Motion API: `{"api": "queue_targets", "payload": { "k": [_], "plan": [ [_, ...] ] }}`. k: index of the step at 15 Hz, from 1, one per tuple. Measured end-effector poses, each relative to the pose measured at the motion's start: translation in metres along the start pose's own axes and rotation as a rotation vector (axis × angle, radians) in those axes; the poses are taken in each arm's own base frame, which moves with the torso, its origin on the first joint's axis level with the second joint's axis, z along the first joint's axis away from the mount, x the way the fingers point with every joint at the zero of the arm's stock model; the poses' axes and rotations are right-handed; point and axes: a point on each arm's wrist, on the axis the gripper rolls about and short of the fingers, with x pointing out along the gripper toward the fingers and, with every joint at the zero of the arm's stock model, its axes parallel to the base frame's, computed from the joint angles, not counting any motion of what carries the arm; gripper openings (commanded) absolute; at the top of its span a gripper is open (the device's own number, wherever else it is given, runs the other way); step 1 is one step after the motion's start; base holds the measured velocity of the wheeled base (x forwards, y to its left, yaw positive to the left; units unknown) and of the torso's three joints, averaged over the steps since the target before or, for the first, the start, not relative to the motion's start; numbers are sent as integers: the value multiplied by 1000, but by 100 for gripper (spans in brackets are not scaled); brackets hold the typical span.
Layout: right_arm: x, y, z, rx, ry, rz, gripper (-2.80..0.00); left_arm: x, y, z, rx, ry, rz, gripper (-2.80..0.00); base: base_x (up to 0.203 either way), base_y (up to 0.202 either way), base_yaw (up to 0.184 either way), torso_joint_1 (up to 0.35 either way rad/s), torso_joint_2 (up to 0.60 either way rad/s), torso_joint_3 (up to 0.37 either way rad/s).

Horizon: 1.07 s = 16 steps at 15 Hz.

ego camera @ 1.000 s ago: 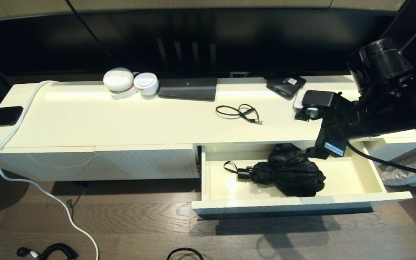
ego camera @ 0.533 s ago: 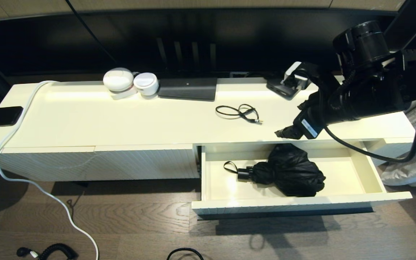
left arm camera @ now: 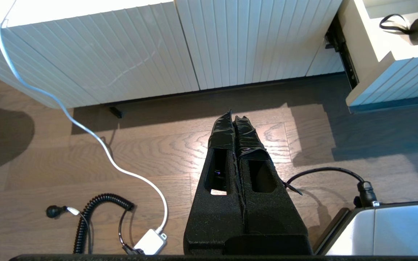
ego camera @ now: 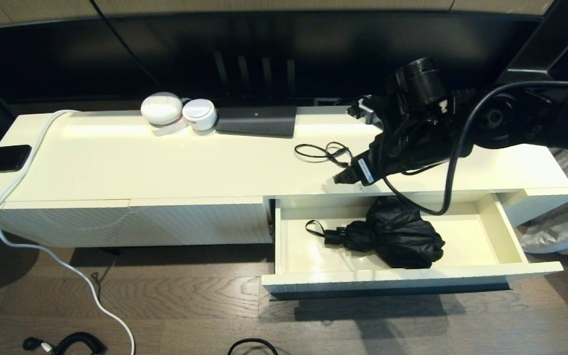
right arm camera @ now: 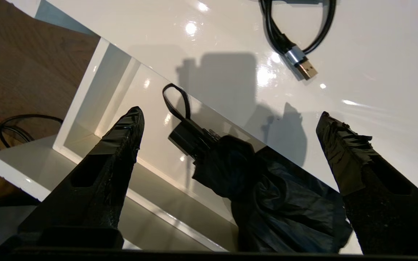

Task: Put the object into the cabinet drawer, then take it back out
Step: Put the data cable in the drawer

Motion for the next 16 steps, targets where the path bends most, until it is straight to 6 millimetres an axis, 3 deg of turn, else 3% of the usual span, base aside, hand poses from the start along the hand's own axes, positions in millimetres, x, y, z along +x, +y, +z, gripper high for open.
{"api": "queue_targets", "payload": {
  "k": [8,16],
  "plan": [
    [37,-2,-11,8,42,-13,0,0,0,0,0,0,1,-280,0,0,0,0,0,0],
    [49,-15,-8,-15,-43,-53,0,0,0,0,-1,0,1,-280,0,0,0,0,0,0]
  ]
}}
